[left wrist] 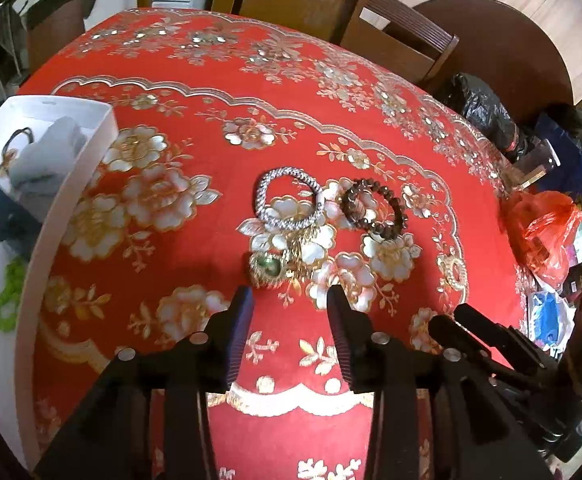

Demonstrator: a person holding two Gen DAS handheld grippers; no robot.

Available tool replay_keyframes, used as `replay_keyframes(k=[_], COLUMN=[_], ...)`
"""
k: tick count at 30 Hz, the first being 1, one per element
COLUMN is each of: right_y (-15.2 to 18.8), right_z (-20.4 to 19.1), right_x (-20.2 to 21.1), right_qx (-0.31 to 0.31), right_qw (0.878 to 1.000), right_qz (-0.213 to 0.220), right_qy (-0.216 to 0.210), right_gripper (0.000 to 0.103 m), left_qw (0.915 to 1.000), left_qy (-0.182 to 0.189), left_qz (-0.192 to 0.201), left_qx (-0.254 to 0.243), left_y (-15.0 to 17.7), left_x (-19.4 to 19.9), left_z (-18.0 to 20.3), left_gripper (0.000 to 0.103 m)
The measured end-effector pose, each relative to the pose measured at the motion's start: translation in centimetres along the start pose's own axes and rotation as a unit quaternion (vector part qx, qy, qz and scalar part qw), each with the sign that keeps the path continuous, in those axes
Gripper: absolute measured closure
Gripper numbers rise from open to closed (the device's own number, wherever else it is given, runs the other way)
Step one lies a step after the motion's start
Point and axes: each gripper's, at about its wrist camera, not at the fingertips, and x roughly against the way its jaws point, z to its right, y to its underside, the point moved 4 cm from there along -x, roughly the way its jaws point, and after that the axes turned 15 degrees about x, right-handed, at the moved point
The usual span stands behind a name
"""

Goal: Organize jewelry
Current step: 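Grasp the gold jade pendant with left tool while right tool grasps brown bead bracelet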

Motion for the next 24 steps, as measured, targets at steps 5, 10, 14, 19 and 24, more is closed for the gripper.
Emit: replay_keyframes(k=[5,10,14,19,24], right_y=[-0.9,-2.1,-3.8,-6.2,-8.1], right_z=[0.7,1.2,2.1,2.6,3.0], right_x=[-0.9,-2.0,-3.2,-5.3,-8.1], right_qx=[-0.007,-0.002,-0.006,0.016,0.042], right_qw=[1.0,1.0,1.0,1.0,0.999], right_qz=[-0.003,-0.002,0.001,0.002,-0.016], right_qy=[-0.005,-0.008,-0.002,0.015,0.028], right_gripper=[0.045,0.045,0.045,0.045,0.066], left_qw=[0.9992,0.9972,0.9964,0.9958,0.9962], left_qy=[-0.012,-0.027,-0.033,-0.036,-0.019], left_qz=[-0.018,-0.028,-0.031,-0.027,-0.017], left_qx=[-0.033,-0.064,-0.071,-0.08,-0.083], left_y=[-0.4,-0.6,-1.1,-1.2,-1.3], left_x=[-1.8,-3.1,-3.9,-4.3,-4.3], left_z=[0.4,0.3,0.4,0.5,0.5], left_gripper=[0.04,0.04,0.04,0.04,0.042])
